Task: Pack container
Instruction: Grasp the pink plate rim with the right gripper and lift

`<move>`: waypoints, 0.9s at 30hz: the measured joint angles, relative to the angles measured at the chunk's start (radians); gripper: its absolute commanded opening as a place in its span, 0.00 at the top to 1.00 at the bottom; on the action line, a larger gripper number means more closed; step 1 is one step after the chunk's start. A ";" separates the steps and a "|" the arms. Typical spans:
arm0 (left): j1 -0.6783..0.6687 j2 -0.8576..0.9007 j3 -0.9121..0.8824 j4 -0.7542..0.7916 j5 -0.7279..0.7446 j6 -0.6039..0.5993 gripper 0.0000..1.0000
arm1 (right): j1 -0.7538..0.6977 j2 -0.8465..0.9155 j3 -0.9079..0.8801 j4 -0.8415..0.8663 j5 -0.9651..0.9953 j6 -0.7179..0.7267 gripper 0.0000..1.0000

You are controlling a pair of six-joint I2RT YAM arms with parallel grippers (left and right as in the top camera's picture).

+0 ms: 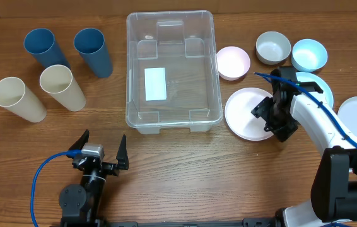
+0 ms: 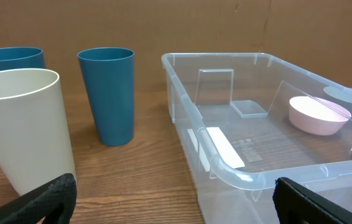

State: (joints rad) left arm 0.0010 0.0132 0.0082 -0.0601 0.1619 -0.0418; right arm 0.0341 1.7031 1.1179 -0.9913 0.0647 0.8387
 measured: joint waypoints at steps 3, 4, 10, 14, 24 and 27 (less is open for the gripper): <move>0.000 0.000 0.000 0.000 0.000 0.000 0.00 | 0.000 0.000 -0.029 0.042 0.006 0.038 0.27; 0.000 0.000 0.000 0.000 0.000 0.000 0.00 | 0.000 0.000 -0.043 0.054 0.006 0.048 0.28; 0.000 0.000 0.000 0.000 0.000 0.000 0.00 | 0.000 0.002 -0.117 0.092 0.006 0.066 0.42; 0.000 0.000 0.000 0.000 0.000 0.000 0.00 | 0.000 0.002 -0.145 0.130 0.006 0.074 0.55; 0.000 0.000 0.000 0.000 0.000 0.000 0.00 | 0.000 -0.003 -0.202 0.206 0.010 0.083 0.96; 0.000 0.000 0.000 0.000 0.000 0.000 0.00 | -0.003 -0.015 -0.204 0.217 0.015 0.081 0.96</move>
State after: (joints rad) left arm 0.0010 0.0132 0.0082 -0.0601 0.1619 -0.0418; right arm 0.0315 1.6878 0.9138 -0.7742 0.0795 0.9195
